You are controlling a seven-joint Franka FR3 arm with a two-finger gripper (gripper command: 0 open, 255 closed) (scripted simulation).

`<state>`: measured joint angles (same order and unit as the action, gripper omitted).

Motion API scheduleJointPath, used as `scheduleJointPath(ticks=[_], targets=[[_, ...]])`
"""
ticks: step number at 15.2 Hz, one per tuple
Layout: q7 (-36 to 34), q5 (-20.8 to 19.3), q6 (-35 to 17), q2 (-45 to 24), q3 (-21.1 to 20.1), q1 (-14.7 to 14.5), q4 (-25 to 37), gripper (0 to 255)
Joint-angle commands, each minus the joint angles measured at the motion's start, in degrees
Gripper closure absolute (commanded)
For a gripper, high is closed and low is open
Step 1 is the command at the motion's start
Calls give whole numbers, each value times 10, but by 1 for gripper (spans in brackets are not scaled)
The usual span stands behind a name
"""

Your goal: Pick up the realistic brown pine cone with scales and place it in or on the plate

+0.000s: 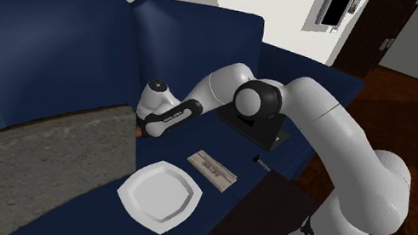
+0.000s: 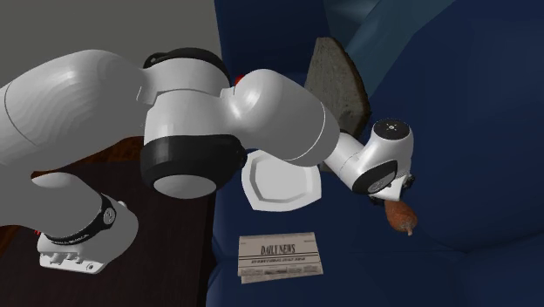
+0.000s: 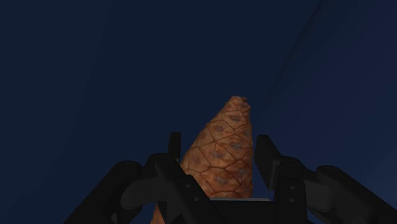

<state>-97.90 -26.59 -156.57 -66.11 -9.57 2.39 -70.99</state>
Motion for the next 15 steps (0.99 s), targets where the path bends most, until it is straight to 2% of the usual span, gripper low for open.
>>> scheduleJointPath(ticks=[1, 5, 15], targets=[[0, 0, 0, 0, 0, 0, 0, 255], [0, 0, 0, 0, 0, 0, 0, 255], [5, 5, 25, 69, -13, 11, -47, 255]])
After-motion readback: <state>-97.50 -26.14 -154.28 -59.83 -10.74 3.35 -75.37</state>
